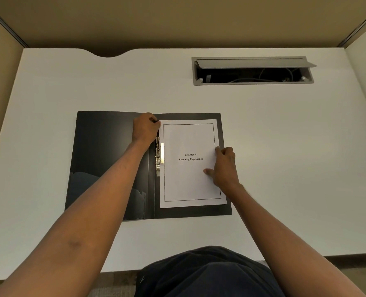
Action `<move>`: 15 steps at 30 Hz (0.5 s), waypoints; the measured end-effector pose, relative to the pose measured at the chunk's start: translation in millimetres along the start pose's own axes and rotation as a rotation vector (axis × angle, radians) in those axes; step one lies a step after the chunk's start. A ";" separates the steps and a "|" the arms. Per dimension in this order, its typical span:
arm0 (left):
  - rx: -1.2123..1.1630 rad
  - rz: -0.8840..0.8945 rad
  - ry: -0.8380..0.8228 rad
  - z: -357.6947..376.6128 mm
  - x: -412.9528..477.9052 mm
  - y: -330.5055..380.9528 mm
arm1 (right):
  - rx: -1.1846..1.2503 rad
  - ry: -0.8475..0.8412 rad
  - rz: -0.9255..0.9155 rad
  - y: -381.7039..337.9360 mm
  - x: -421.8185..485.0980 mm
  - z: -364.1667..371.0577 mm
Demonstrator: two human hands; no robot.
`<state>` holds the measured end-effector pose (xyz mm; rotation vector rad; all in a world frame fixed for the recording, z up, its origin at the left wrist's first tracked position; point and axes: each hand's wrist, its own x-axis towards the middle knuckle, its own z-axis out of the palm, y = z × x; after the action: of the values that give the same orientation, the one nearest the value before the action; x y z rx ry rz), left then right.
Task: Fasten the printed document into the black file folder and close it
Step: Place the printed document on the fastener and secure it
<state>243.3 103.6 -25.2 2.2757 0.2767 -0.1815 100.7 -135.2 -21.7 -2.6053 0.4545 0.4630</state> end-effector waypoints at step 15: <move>0.011 -0.261 -0.141 -12.2 -30.7 7.3 | -0.147 -0.032 -0.023 -10.0 -1.0 -5.8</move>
<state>216.0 103.8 -5.2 2.2184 0.4990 -0.4778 105.1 -129.4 -12.7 -2.7363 0.3923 0.5486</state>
